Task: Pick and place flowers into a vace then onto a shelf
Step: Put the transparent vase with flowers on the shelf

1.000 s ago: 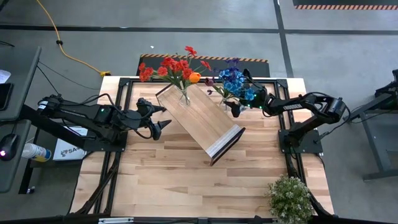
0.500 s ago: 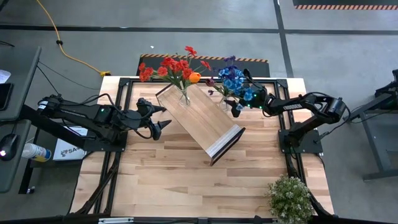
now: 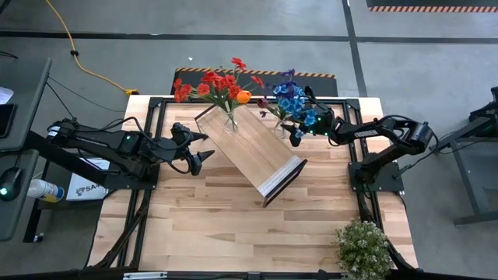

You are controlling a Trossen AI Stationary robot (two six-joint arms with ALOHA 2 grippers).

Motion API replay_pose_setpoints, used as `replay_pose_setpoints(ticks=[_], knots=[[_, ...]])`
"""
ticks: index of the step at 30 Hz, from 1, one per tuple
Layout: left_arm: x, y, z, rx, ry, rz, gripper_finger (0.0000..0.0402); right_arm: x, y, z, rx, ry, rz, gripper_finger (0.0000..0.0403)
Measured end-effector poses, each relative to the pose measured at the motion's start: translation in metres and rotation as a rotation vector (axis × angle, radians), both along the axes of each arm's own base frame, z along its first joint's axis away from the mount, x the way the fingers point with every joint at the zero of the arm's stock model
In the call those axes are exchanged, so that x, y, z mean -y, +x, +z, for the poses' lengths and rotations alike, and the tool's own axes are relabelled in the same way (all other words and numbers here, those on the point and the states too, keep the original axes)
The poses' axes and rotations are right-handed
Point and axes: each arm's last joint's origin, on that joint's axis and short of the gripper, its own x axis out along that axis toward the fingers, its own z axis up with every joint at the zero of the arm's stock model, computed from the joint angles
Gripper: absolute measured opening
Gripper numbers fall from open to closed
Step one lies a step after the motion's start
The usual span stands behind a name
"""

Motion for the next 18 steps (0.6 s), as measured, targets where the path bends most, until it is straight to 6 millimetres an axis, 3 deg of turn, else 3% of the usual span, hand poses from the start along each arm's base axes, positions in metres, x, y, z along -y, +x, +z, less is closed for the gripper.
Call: replay_pose_setpoints(ticks=[6, 18], knots=[[0.0, 0.0, 0.0, 0.0, 0.0, 0.0, 0.0367, 0.0, 0.0, -0.003, -0.009, 0.007, 0.0, 0.0185], [0.0, 0.0, 0.0, 0.002, -0.018, -0.01, 0.0367, 0.005, 0.008, -0.029, -0.014, 0.059, 0.025, 0.0196]])
